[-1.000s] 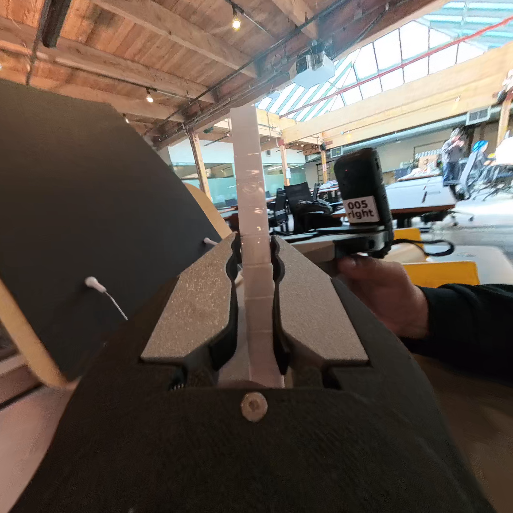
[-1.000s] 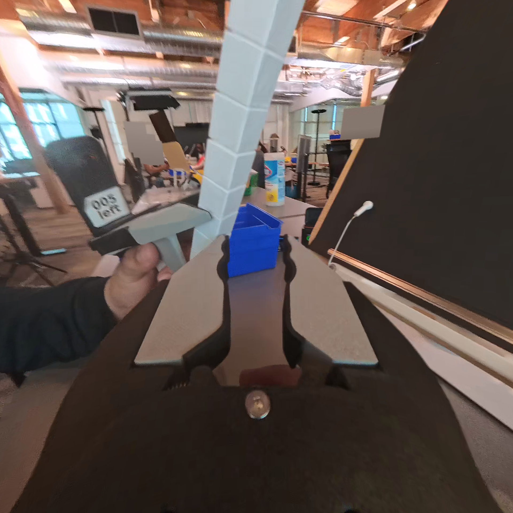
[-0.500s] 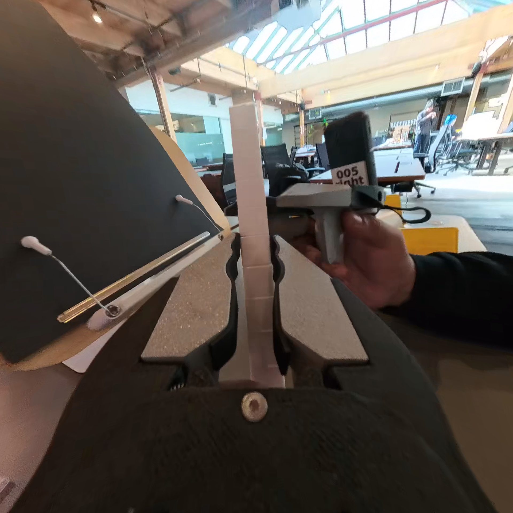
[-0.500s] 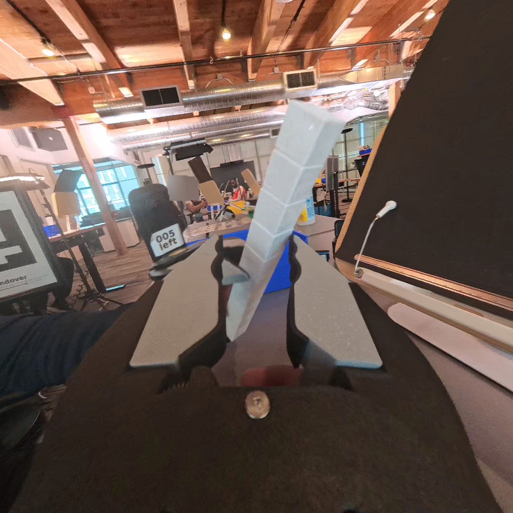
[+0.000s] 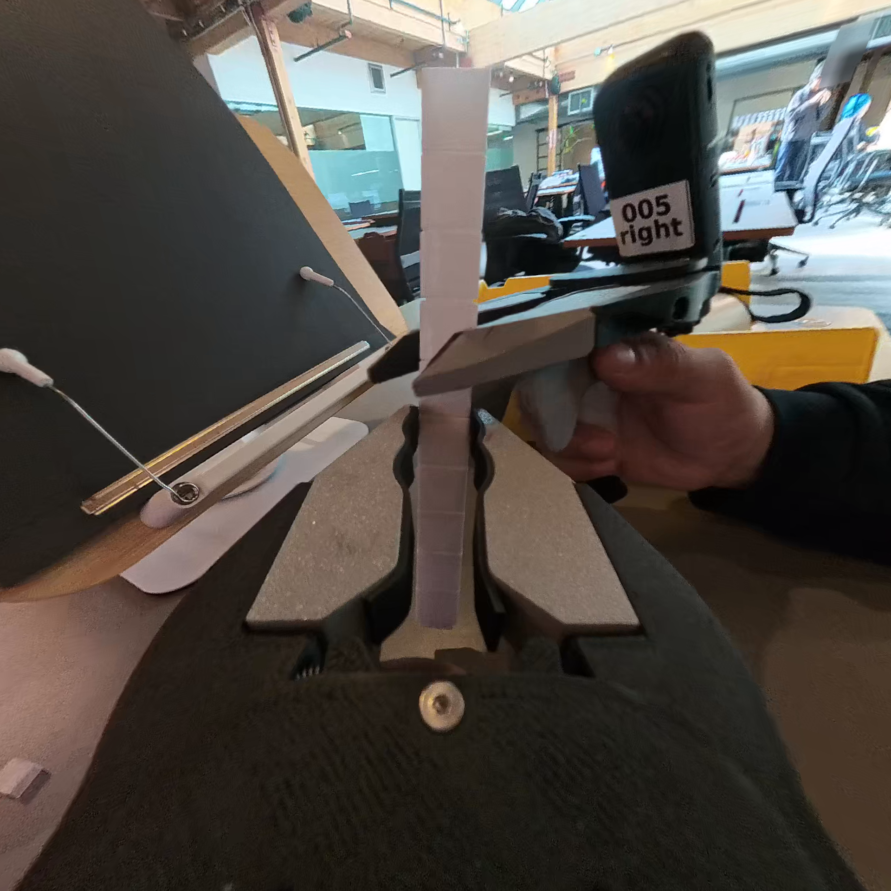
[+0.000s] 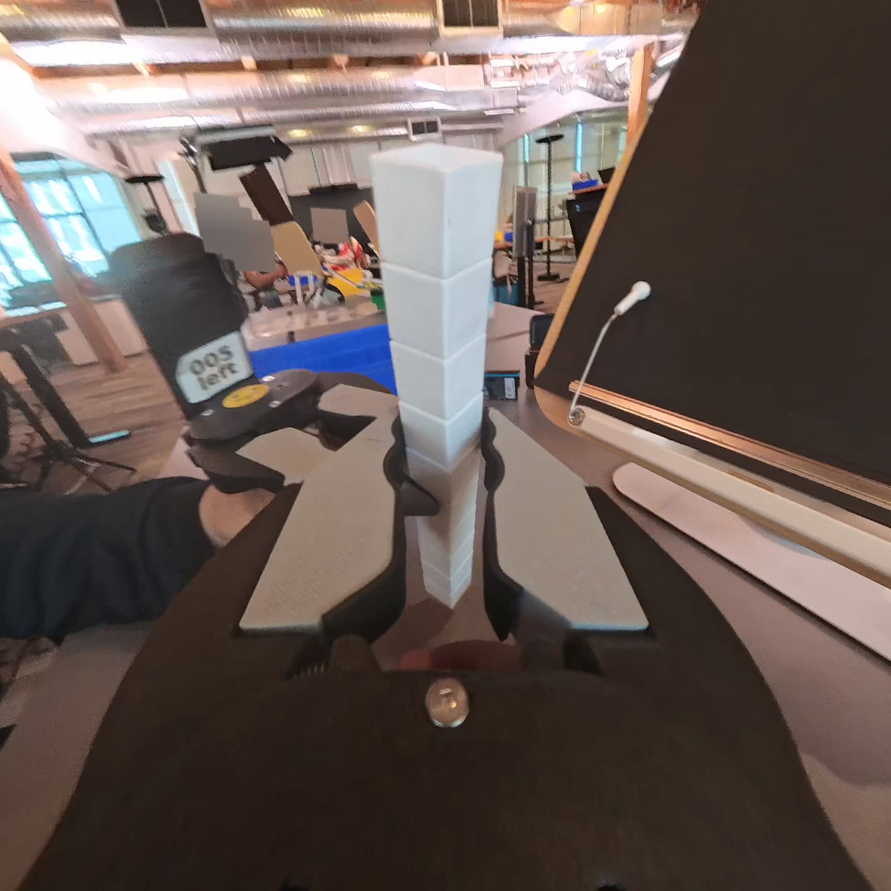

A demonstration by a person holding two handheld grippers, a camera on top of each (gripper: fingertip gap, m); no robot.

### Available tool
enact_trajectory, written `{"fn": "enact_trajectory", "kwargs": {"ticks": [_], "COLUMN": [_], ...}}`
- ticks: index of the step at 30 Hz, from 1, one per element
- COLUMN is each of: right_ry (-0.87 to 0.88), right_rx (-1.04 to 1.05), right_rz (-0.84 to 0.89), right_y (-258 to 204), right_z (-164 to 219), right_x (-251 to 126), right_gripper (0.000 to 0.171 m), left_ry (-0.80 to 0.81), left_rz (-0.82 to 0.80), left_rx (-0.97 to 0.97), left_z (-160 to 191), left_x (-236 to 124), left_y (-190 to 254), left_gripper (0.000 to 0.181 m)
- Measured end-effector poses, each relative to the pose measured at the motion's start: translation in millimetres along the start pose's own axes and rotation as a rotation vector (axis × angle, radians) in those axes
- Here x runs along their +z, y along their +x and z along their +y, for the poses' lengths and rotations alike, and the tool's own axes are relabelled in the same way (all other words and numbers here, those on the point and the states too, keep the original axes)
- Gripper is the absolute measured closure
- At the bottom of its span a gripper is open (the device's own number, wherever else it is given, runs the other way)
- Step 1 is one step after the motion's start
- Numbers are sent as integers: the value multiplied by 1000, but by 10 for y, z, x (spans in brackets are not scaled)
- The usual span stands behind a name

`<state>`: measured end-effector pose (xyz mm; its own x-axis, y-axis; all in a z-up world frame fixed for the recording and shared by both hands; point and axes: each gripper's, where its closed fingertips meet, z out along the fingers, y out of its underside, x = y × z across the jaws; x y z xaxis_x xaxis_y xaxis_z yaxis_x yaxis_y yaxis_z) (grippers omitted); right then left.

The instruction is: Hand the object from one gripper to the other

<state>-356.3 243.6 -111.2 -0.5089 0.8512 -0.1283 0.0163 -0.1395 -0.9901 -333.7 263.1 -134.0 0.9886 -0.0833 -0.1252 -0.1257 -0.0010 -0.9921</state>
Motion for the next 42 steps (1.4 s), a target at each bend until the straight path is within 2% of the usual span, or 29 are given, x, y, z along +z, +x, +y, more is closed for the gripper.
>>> {"fn": "enact_trajectory", "kwargs": {"ticks": [3, 7, 10, 13, 14, 16, 19, 23, 30, 35, 42], "right_ry": [-45, -76, -73, -45, -39, -31, -32, -76, -139, -126, -159], "right_rx": [-41, -128, -106, -59, -46, -29, -30, -46, -97, -68, -43], "right_rz": [63, 121, 103, 93, 90, 77, 80, 96, 143, 190, 206], "right_y": [59, 76, 59, 72, 77, 72, 82, 97, 127, 230, 283], "right_z": [58, 72, 75, 37, 26, 17, 44, 148, 291, 290, 356], "right_x": [23, 32, 42, 28, 22, 15, 18, 65, 139, 103, 102], "right_gripper": [146, 146, 146, 146, 146, 146, 145, 136, 133, 148, 148], "left_ry": [-27, -35, -95, -121, -113, -114, -149, -192, -195, -189, -203], "left_rz": [-50, -21, -1, 44, 49, 48, 1, -102, -152, -158, -163], "left_rx": [48, -38, -94, -143, -146, -104, -33, 84, 116, 152, 134], "left_z": [41, 99, 237, 293, 280, 277, 320, 410, 403, 384, 430], "left_x": [30, 45, 87, 118, 116, 103, 102, 121, 109, 116, 129], "left_y": [1, 20, 14, 75, 89, 98, 48, -52, -119, -101, -122], "left_gripper": [163, 161, 142, 140, 142, 161, 162, 162, 162, 162, 162]}}
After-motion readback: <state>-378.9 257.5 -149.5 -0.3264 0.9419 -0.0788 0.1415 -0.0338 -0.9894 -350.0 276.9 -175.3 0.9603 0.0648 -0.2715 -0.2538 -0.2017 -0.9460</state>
